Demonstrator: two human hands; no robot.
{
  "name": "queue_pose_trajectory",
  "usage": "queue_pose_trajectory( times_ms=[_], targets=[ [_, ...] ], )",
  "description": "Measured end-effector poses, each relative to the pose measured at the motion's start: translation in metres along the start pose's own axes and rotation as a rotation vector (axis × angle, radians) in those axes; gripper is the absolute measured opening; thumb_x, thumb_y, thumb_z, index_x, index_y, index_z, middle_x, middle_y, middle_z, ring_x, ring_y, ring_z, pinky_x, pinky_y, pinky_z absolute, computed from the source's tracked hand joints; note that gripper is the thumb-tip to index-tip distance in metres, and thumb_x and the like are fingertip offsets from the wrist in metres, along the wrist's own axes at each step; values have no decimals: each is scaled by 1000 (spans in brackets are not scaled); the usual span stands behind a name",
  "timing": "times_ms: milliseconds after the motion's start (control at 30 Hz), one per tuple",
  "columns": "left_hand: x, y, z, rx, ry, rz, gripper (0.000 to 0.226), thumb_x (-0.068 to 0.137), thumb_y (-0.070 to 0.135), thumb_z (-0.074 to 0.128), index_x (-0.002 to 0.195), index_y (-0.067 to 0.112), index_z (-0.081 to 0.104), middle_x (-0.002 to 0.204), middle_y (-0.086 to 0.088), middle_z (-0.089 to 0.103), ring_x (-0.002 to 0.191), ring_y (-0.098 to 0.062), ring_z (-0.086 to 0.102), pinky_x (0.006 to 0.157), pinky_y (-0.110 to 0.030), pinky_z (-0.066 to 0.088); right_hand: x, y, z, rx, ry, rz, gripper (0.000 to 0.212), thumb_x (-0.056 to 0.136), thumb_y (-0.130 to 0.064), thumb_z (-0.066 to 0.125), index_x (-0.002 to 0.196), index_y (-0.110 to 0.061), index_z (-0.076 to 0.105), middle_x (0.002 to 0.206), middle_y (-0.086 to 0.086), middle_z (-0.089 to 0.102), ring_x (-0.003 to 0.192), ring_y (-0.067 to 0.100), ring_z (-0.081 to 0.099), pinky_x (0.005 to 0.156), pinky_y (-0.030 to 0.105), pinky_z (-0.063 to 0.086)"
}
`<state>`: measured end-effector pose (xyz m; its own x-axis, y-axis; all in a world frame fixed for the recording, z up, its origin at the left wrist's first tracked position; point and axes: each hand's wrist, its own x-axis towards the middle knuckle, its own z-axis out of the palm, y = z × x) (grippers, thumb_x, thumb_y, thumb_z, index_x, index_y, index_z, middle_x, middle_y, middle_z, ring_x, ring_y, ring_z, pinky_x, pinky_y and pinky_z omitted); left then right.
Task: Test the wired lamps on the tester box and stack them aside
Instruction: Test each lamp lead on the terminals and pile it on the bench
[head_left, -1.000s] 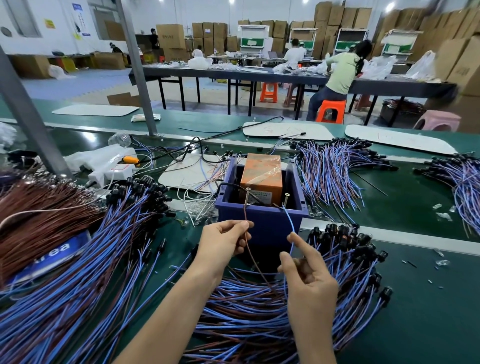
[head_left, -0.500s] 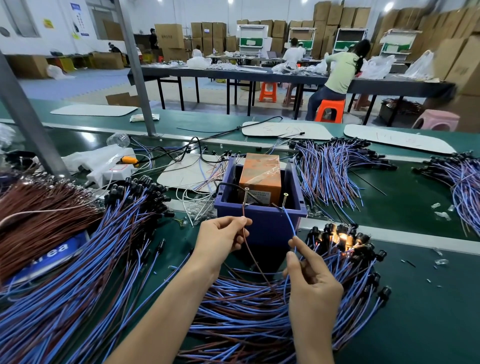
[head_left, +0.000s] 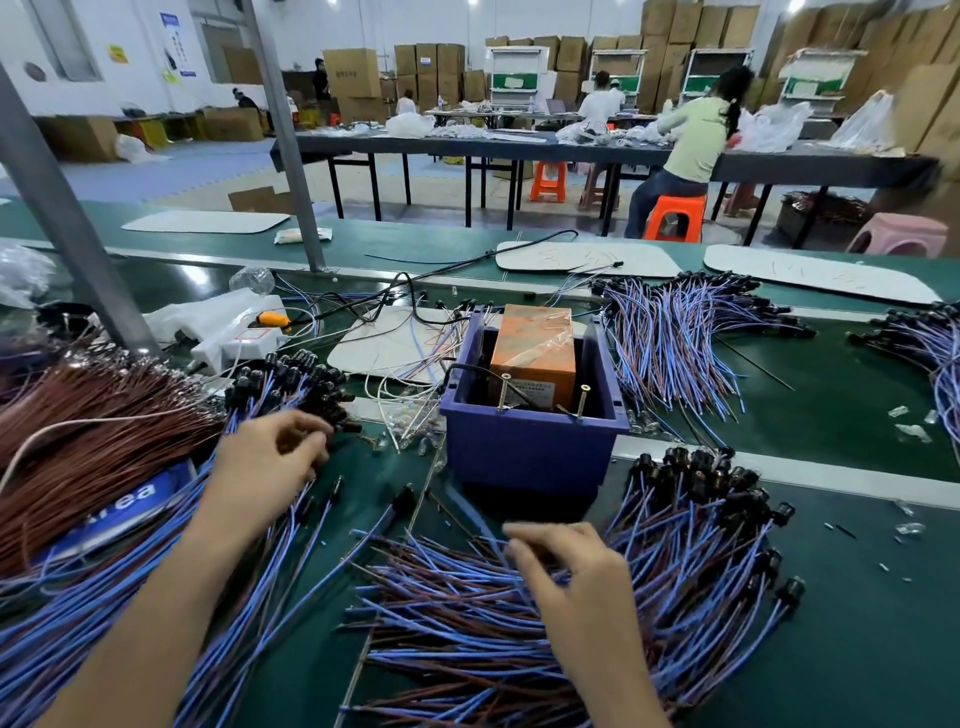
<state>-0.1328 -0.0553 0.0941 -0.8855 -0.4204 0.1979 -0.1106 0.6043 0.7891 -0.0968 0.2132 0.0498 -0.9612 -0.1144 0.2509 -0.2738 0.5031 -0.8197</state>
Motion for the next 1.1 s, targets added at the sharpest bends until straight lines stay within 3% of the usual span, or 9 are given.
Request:
queue_pose_trajectory(
  times_ms=[67, 200, 300, 467, 567, 767, 900, 1033, 1100],
  targets=[
    [-12, -10, 3, 264, -116, 80, 6, 84, 13, 69, 83, 19, 71, 64, 10, 65, 51, 3, 55, 53, -1, 37, 1, 3, 2, -112, -134, 2, 16, 90, -24, 66, 101, -34, 71, 95, -18, 55, 91, -4, 53, 83, 7, 41],
    [-34, -24, 18, 465, -409, 121, 10, 79, 28, 75, 85, 28, 67, 73, 13, 62, 69, -1, 56, 60, -5, 35, 3, 7, 3, -158, -228, 6, 13, 91, -30, 64, 101, -32, 71, 94, -22, 59, 101, -4, 45, 85, 6, 37],
    [-35, -26, 20, 501, -428, 69, 17, 80, 19, 73, 77, 30, 60, 75, 10, 65, 75, -6, 60, 63, -11, 39, 3, 7, 4, -138, -207, 5, 12, 92, -32, 62, 100, -32, 71, 94, -22, 60, 102, -5, 46, 88, 9, 38],
    [-37, 1, 23, 142, -205, 51, 18, 82, 6, 68, 74, 21, 64, 62, 7, 66, 57, -11, 62, 60, -23, 47, 0, 1, 1, 72, -151, 23, 15, 93, -29, 60, 93, -40, 70, 89, -22, 67, 95, -3, 58, 83, 14, 45],
    [-52, 31, 30, -219, -338, 48, 19, 84, 1, 68, 77, 19, 68, 63, 2, 66, 49, -13, 61, 51, -24, 50, -2, -7, -1, 334, -148, 37, 19, 92, -33, 57, 96, -46, 70, 96, -24, 70, 96, -4, 63, 79, 11, 46],
    [-81, 53, 56, -360, -559, 134, 15, 84, 1, 67, 82, 16, 70, 66, -2, 66, 53, -13, 59, 54, -24, 50, -2, -7, -12, 560, -99, 25, 29, 88, -36, 50, 103, -33, 75, 101, -11, 73, 94, 5, 67, 79, 13, 48],
    [-84, 49, 53, -427, -573, 43, 11, 85, 3, 67, 81, 12, 71, 70, -6, 70, 51, -12, 56, 51, -20, 46, -1, -4, -11, 674, 116, 66, 25, 84, -34, 54, 92, -27, 76, 97, -1, 74, 97, 14, 69, 85, 23, 53],
    [-76, 33, 32, -362, -678, -27, 10, 82, 4, 71, 79, 14, 74, 64, -5, 67, 49, -11, 48, 46, -19, 37, 3, -1, -20, 987, 489, 197, 13, 69, -29, 71, 78, -20, 68, 80, 4, 70, 78, 28, 73, 73, 28, 59],
    [-73, 25, 18, -300, -773, -23, 8, 80, 7, 72, 81, 14, 75, 63, -5, 67, 50, -10, 45, 47, -19, 36, 5, 5, -26, 987, 597, 214, 10, 78, -13, 69, 82, -17, 61, 72, -4, 66, 67, 23, 72, 66, 25, 58]
  ],
)
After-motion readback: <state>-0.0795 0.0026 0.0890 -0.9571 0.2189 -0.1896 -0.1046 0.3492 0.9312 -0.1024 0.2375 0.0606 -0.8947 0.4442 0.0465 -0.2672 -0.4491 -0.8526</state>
